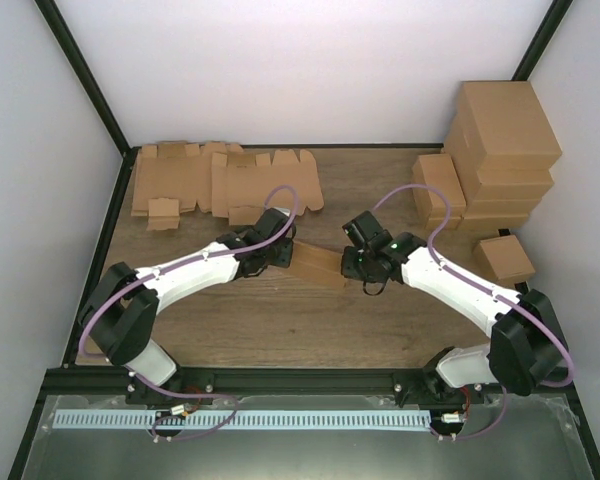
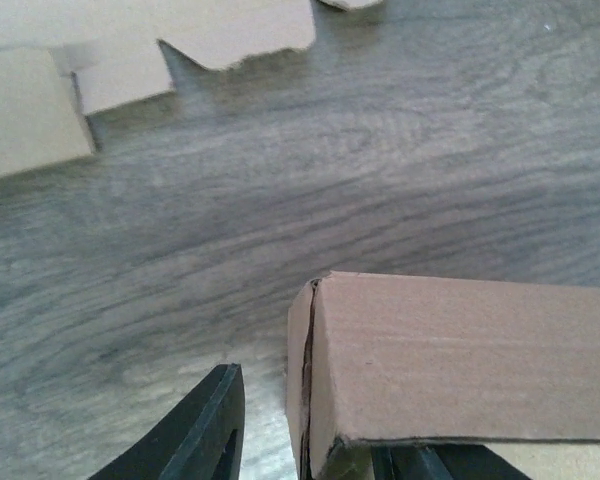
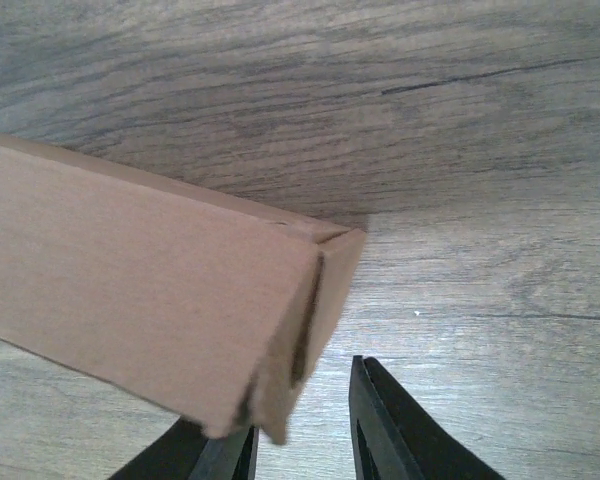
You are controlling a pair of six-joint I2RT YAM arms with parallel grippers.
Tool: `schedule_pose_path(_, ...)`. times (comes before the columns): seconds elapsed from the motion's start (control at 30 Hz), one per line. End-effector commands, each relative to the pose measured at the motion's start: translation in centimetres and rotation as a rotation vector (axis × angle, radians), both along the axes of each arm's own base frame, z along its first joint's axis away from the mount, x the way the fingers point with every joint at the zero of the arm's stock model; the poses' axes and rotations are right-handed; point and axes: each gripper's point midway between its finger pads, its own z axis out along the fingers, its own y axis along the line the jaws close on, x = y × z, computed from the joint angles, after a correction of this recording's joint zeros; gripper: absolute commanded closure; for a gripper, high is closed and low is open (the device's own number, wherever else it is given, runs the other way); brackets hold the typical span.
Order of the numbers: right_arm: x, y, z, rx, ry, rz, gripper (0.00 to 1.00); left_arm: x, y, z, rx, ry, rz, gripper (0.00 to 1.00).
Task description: Fold the paper box
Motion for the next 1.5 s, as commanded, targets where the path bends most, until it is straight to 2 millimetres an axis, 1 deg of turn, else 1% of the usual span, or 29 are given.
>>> schedule_pose_path(0.0, 0.7, 0.8, 3.0, 0.034, -0.054, 0.017, 0.73, -1.7, -0.5, 0.6, -0.027, 0.078, -0.059, 0.63)
schedule_pose_path(0.2, 1.0, 1.0, 3.4, 0.035, -0.064, 0.027, 0.76, -1.6, -1.1, 1.5, -0.093, 0.094, -0.094, 0.65)
schedule_pose_path(0.3, 1.0, 0.5, 3.3, 0.015, -0.06, 0.014, 0.77, -1.7, -1.4, 2.0, -0.11, 0.095, -0.106, 0.66)
schedule_pose_path(0.4, 1.0, 0.1, 3.3, -0.004, -0.061, 0.002, 0.77, -1.8, -1.6, 2.6, -0.131, 0.093, -0.115, 0.64)
schedule_pose_path(0.5, 1.1, -0.2, 3.2, -0.018, -0.063, -0.007, 0.78, -1.8, -1.5, 3.1, -0.13, 0.085, -0.111, 0.6)
schedule_pose_path(0.67, 1.3, -0.3, 3.8, -0.019, -0.081, -0.011, 0.81, -1.6, -1.4, 4.1, -0.137, 0.065, -0.106, 0.62)
schedule_pose_path(0.8, 1.5, -0.4, 4.1, -0.022, -0.092, -0.014, 0.86, -1.3, -1.1, 3.9, -0.123, 0.063, -0.095, 0.72)
schedule_pose_path(0.9, 1.6, -0.3, 4.1, -0.021, -0.092, -0.014, 0.87, -1.2, -1.1, 3.6, -0.117, 0.069, -0.094, 0.76)
schedule_pose_path(0.97, 1.6, -0.3, 4.1, -0.022, -0.092, -0.016, 0.89, -1.2, -1.2, 3.5, -0.118, 0.073, -0.097, 0.8)
schedule_pose_path(1.03, 1.6, -0.3, 4.1, -0.021, -0.092, -0.017, 0.93, -1.2, -1.2, 3.5, -0.119, 0.074, -0.096, 0.84)
schedule_pose_path(1.1, 1.6, -0.4, 4.0, -0.023, -0.091, -0.02, 0.99, -1.2, -1.1, 3.3, -0.114, 0.079, -0.093, 0.9)
schedule_pose_path(1.2, 1.4, -0.5, 3.4, -0.03, -0.083, -0.022, 0.99, -1.4, -1.0, 3.1, -0.107, 0.083, -0.099, 0.96)
schedule_pose_path(1.47, -0.1, -1.1, 1.5, -0.02, -0.04, -0.017, 0.99, -2.4, -0.6, 2.1, -0.111, 0.111, -0.108, 0.96)
